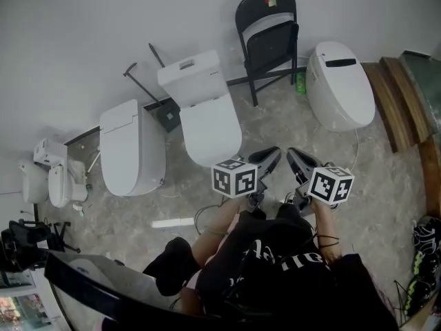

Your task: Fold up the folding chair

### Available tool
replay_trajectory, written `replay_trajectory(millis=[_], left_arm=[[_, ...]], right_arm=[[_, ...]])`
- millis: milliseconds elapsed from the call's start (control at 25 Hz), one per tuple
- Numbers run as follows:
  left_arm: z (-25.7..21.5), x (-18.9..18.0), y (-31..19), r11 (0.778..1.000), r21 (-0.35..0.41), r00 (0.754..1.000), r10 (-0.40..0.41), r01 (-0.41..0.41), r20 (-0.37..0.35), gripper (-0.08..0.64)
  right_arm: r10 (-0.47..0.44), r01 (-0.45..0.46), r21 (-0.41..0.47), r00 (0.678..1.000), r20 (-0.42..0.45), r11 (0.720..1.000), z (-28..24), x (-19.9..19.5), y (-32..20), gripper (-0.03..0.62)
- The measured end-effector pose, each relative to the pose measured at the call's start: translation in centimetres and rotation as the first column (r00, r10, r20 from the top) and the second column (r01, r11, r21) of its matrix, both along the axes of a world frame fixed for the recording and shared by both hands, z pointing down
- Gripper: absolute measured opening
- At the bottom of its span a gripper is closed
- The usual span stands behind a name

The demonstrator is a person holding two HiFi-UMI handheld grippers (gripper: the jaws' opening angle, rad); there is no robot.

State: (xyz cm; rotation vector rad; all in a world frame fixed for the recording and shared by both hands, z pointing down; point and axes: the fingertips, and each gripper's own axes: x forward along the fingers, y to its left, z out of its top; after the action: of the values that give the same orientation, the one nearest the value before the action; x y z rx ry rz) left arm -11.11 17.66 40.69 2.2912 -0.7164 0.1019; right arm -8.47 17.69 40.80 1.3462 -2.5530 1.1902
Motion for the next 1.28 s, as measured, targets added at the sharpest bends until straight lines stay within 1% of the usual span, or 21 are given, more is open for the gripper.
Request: replay_trajectory(millis=[240, 560, 800, 1280], left_arm=[[-0.8, 0.4, -0.2, 1.000, 0.026, 1.000, 0.006, -0.005, -0.016, 0.026], [-1.2, 0.7, -0.6, 0.999, 0.042, 1.000, 0.010, -0.010, -0.002, 0.026], [-1.1, 0.1, -1.0, 0.999, 0.034, 1.000, -0.005, 0.005, -0.003, 0.026], [-0.3, -0.3, -0.6, 1.000, 0.008, 1.000, -0.004, 0.004, 0.000, 0.026]], right_arm=[[0.012, -0.012, 0.014, 1.000, -0.001, 1.000, -0.4, 0.6, -0.2, 0.014], [0.021, -0.021, 0.023, 1.000, -0.005, 1.000, -0.8, 1.1, -0.8, 0.015], [0.005, -0.004, 0.029, 0.999, -0.034, 1.000, -0.6, 0.6, -1.0, 0.014], [-0.002, 0.003, 0.007, 1.000, -0.027, 1.000, 0.2, 0.1, -0.7, 0.014]])
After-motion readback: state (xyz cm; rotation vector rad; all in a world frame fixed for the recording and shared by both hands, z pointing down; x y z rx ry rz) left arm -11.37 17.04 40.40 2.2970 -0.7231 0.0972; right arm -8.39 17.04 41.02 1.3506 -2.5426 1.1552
